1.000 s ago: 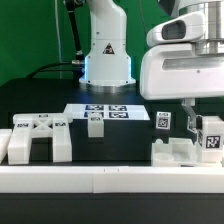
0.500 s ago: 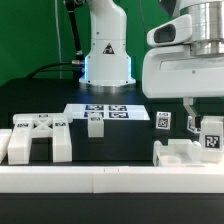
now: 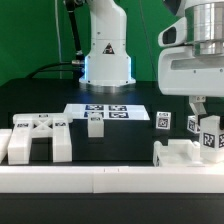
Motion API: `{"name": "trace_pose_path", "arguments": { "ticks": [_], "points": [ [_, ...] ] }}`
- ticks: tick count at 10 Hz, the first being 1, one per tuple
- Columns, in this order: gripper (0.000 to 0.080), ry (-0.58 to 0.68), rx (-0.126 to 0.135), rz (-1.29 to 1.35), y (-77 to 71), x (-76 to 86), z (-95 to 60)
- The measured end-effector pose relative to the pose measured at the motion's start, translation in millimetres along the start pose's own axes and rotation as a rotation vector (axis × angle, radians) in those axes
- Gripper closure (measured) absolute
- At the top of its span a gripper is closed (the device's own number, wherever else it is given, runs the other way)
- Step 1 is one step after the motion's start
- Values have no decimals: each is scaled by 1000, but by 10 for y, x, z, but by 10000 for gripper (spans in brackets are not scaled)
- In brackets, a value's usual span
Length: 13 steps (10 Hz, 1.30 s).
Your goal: Assemble chair
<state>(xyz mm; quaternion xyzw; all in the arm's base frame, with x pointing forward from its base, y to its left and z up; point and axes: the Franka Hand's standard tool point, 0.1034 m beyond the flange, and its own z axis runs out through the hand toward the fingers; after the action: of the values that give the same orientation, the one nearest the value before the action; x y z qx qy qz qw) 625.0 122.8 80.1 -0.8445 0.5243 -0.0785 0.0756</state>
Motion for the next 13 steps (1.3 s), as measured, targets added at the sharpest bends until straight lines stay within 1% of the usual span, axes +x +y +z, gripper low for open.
{"name": "trace_pose_path", "arguments": {
  "ticks": [2,4,5,6,7,8,9,10,13],
  "points": [
    [507,5,0,187,-4,-15,-4],
    [506,3,3,257,-5,-5,-8],
    [506,3,2,228,-3,-9,-5],
    [281,3,2,192,-3,-10,-5],
    [281,2,-4,122,-3,-28,0],
    [178,-2,-12,46,3,-60,19],
    [178,-2,-14,-93,16,-55,40],
    [155,-4,-16,-191,16,-55,50],
    [150,-5,-17,-435,16,-55,60]
  ]
}}
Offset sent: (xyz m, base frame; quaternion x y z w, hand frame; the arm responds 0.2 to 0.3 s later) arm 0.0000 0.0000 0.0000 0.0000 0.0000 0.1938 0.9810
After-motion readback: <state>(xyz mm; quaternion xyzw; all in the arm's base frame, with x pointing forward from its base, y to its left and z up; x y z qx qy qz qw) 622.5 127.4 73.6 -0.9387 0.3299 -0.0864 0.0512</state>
